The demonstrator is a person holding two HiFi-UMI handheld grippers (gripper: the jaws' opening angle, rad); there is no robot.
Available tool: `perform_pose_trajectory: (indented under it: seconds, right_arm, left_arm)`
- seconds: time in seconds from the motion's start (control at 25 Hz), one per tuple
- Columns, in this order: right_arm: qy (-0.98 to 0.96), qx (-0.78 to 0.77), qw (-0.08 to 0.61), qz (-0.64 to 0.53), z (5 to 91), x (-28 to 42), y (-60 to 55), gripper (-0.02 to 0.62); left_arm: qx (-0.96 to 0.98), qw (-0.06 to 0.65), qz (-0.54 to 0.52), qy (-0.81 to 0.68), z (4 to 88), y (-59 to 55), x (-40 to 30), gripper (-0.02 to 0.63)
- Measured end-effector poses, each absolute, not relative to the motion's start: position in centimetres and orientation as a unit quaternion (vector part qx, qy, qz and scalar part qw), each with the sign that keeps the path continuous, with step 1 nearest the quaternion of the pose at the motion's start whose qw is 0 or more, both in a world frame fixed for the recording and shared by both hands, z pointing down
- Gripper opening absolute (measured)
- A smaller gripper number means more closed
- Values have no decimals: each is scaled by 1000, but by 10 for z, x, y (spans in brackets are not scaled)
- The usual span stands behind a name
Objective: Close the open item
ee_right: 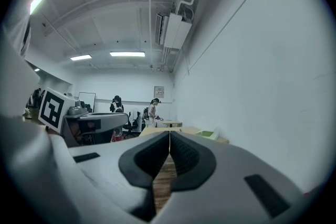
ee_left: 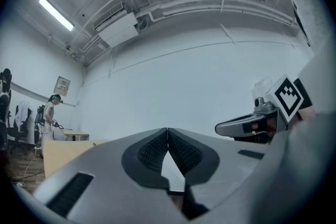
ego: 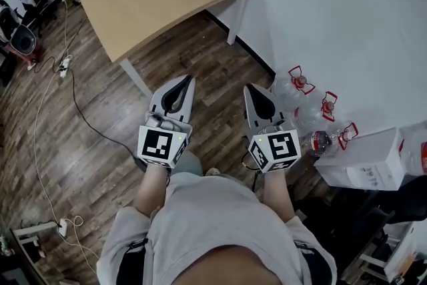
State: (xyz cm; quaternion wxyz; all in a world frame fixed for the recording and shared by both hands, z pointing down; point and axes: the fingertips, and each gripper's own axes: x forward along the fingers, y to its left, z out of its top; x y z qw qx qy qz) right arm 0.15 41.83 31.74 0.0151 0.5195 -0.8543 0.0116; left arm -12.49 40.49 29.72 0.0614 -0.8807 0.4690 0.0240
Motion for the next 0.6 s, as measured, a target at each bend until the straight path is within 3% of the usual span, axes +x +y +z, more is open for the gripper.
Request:
perform_pose_trajectory:
  seconds: [0.6]
  right_arm:
    - [-845, 535, 15, 14, 321, 14, 318, 11]
  left_arm:
    - [-891, 47, 24, 451, 307, 296, -112, 17]
